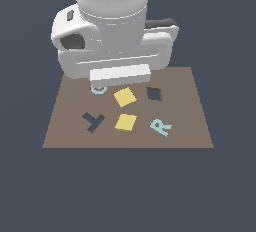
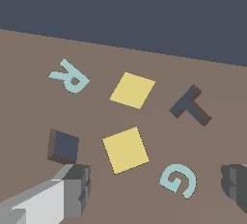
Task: Insert a designated object into the corresponding slot on a board.
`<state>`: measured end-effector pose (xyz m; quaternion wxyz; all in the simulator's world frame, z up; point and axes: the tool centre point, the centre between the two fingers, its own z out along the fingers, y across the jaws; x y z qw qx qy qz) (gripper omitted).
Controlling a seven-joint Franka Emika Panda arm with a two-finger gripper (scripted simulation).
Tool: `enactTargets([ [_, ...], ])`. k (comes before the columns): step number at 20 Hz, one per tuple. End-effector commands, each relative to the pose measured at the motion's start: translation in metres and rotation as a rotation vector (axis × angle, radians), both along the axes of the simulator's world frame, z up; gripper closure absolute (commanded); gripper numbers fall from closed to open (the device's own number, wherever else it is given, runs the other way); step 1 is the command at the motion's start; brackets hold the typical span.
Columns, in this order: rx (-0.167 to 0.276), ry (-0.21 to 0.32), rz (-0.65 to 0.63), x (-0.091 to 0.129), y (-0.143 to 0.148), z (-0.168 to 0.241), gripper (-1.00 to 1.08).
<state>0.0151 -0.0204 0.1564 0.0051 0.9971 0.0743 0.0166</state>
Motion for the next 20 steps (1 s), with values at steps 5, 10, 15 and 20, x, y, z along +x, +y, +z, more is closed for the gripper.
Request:
enactTargets([
  [5,-0.001,0.004,0.162,0.008,-0.003,-0.014,-0.92],
  [10,-0.002,0.008,0.333,0.018,-0.005,-0.028,-0.92],
  [15,-0.004,0.013,0.531,0.029,-0.005,-0.045,-0.92],
  [20,-0.007,0.019,0.735,0.04,-0.003,-0.062,-0.92],
])
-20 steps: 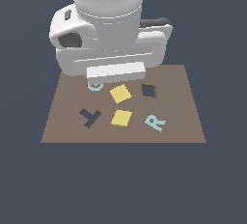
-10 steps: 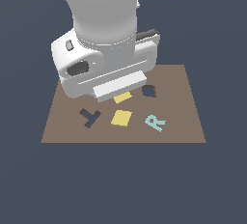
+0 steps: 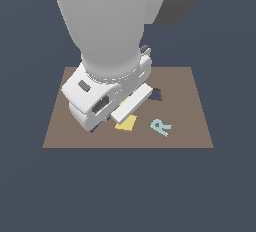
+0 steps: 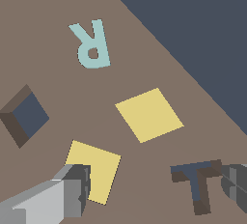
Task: Insert a designated object into the corresponding slot on a board.
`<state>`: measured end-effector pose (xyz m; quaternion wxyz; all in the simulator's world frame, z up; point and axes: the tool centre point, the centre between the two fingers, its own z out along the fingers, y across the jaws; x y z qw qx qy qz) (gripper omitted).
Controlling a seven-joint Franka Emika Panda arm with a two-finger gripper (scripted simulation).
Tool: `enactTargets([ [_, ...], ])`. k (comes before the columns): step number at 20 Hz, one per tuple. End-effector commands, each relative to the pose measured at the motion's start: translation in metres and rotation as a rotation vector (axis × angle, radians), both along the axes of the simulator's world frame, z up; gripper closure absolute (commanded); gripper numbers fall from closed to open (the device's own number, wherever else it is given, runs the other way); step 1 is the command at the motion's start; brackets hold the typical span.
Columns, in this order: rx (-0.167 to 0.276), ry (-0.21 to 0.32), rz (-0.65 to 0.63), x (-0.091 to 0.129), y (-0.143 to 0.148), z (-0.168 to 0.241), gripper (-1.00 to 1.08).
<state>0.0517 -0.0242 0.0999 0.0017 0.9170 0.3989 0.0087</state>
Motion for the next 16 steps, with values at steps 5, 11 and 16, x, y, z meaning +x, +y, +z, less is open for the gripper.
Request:
enactTargets([
  [5,-0.003,0.006,0.246,0.013,0.005,-0.021,-0.92],
  [11,-0.005,0.01,0.418,0.021,0.011,-0.035,-0.92],
  [16,-0.007,0.013,0.52,0.025,0.015,-0.044,-0.92],
])
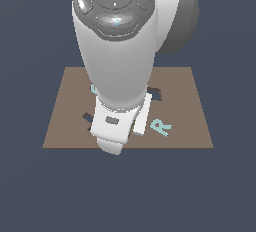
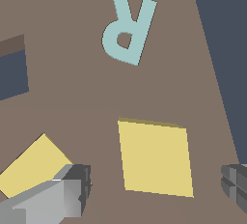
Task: Insert a designated object into the corresponding slot on a board.
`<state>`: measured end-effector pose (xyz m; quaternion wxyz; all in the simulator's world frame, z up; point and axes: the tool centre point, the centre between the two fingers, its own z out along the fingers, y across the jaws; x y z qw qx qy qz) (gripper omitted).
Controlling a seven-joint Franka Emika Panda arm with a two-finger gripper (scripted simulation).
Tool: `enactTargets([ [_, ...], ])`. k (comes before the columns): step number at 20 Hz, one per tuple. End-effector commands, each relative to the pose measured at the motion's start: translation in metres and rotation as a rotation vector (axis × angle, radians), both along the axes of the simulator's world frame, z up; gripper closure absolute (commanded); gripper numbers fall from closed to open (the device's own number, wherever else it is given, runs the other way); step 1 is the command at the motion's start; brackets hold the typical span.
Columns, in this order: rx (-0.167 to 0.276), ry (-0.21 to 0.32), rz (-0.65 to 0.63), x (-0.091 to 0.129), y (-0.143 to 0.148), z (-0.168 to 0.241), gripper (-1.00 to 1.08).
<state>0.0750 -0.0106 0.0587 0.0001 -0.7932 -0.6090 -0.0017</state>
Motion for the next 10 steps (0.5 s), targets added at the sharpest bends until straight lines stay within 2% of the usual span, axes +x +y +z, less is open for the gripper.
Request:
enactTargets([
  [1,-0.001,0.001,0.047,0.0019,0.0019,-0.0037,-0.92],
  [10,-0.002,0.003,0.119,0.0043,0.0052,-0.0097,-0.92],
])
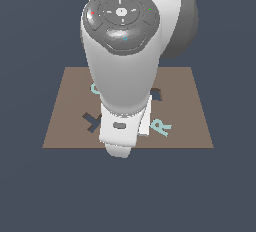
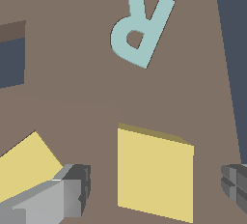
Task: Insert a designated object into the corresponding slot on a board.
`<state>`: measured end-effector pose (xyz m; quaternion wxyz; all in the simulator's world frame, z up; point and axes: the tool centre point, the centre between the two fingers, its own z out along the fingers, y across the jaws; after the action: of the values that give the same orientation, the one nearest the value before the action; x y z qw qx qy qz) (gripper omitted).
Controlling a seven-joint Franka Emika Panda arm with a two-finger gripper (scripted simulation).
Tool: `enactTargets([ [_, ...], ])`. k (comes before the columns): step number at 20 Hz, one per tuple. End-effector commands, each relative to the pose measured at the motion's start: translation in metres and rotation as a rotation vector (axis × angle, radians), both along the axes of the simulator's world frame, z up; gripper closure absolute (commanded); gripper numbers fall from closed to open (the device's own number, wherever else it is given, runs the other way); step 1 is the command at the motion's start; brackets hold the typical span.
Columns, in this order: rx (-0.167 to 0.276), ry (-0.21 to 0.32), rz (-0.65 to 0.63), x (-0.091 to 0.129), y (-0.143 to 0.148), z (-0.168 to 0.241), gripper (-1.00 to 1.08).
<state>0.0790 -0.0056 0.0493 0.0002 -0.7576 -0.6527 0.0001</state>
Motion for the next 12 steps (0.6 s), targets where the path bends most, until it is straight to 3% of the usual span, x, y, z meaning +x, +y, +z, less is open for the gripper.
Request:
enactTargets([
  [1,0.0,0.0,0.006,0.0,0.0,0.0,-0.92],
  [12,0.0,0.0,-0.005,0.0,0.0,-0.009,-0.92],
])
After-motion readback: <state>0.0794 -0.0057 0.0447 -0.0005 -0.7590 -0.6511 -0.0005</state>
